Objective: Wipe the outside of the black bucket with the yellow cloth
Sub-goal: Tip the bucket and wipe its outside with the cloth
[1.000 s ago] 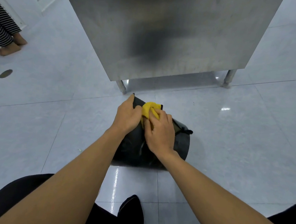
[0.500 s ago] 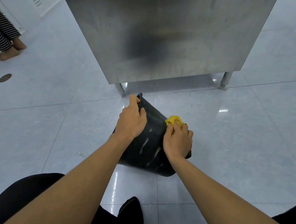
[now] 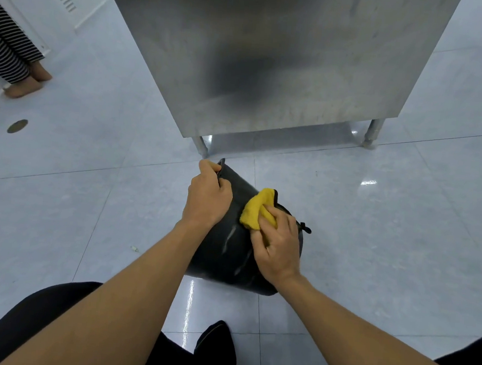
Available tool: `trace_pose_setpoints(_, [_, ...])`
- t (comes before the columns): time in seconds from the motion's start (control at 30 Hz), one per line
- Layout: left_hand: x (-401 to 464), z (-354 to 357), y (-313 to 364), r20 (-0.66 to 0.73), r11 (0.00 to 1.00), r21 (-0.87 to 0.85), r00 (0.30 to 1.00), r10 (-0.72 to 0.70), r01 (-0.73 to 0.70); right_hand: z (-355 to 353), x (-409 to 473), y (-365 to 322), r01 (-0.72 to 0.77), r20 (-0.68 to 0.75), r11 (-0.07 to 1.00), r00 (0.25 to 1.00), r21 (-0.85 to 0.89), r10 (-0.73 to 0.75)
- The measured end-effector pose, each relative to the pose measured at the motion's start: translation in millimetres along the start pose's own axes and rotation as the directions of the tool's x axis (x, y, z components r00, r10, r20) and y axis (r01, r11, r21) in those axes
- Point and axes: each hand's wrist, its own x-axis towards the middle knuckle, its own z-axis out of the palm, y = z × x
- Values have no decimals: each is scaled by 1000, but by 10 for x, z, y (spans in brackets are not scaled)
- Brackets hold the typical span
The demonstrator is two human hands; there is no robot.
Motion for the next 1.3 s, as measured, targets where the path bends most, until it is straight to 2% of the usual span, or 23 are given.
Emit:
trace_pose_setpoints(0.1, [6,2,-29,-25,1000,13,1000,-11,11,18,50,-107,6,-38,1000,999,23,-6])
trace_pose_setpoints(0.23, [14,16,-23,-38,1000,6,999,-24,24,72,62,-327,221,16,973,975,61,-222])
trace_pose_setpoints(0.3, [-1,8,-19,-32,1000,16,999,-14,14,77,38,-330,247,28,966,968,81,-250])
trace_pose_setpoints(0.43, [-21,12,0,-23,1000,25,1000,2,-1,75,36,-263,156,-4,987,988,42,-156])
trace_pose_setpoints(0.53, [-29,-38,-14,-8,997,74,1000,-2,2,47,51,-116,-95,-28,995,995,-16,95])
trace_pose_setpoints(0.63, [-130,-55,48,85,985,170,996,-2,-13,-72,146,94,-425,-26,904,905,-37,424])
trace_pose_setpoints(0.7, [-204,-35,103,128,987,162,992,-9,-12,-115,222,127,-543,-10,839,840,-34,543])
trace_pose_setpoints(0.8, [-234,-17,137,93,994,112,996,-17,7,-96,241,-5,-511,8,858,859,-52,512])
trace_pose_setpoints(0.93, [-233,-13,135,32,998,-21,998,-59,60,-5,242,-427,-238,52,968,971,84,235])
trace_pose_setpoints(1.0, [-219,-17,128,-4,987,-122,994,-109,108,39,250,-592,-119,62,983,992,141,111])
trace_pose_setpoints(1.1, [-206,-22,127,31,986,-128,994,-102,105,59,238,-540,-76,66,985,996,153,66])
trace_pose_setpoints(1.2, [-154,-39,103,59,996,-19,995,-81,83,53,207,-264,-168,49,983,985,70,165])
trace_pose_setpoints(1.3, [-152,-17,77,81,992,117,995,-53,43,-40,157,131,-439,5,896,898,-64,440])
